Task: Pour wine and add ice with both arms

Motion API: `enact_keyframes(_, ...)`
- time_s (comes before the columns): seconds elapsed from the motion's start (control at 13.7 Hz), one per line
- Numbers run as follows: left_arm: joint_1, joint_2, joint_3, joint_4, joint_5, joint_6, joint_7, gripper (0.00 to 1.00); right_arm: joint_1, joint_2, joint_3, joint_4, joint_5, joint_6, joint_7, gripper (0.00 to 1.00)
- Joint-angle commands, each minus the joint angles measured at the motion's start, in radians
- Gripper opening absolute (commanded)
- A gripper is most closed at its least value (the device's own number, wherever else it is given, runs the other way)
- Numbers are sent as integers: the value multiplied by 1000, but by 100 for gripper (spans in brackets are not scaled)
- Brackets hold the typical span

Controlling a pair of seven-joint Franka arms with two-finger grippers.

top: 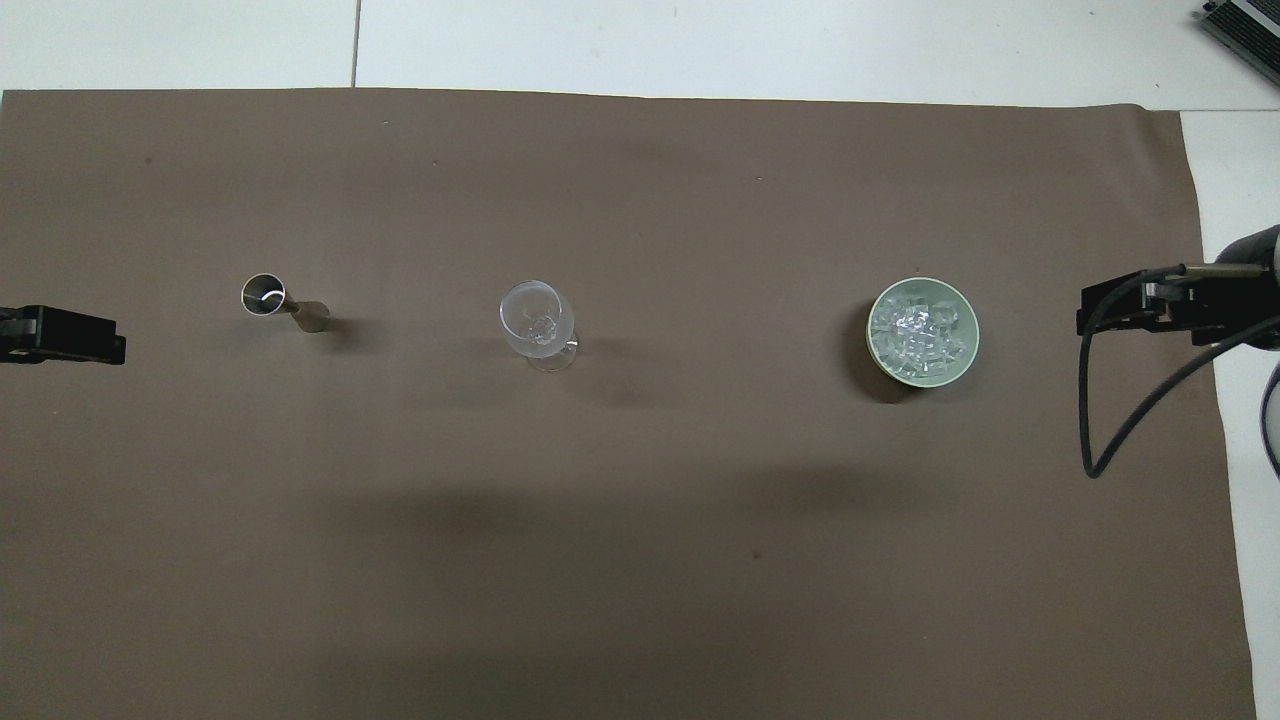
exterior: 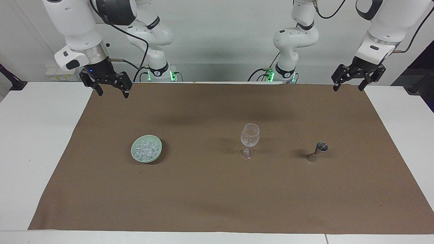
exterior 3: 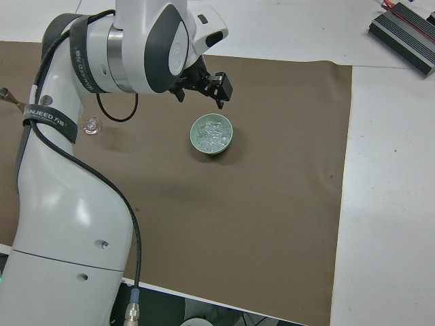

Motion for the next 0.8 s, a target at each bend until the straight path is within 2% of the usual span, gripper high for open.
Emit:
enact_keyframes(0.0,4,-3,2,9,0,-16,11,100,-17,7,11,8,-4,-5,-13,100)
enact_keyframes(0.73,4,-3,2,9,0,-16,11,100,-28,7,9,6,5,0,-14,100)
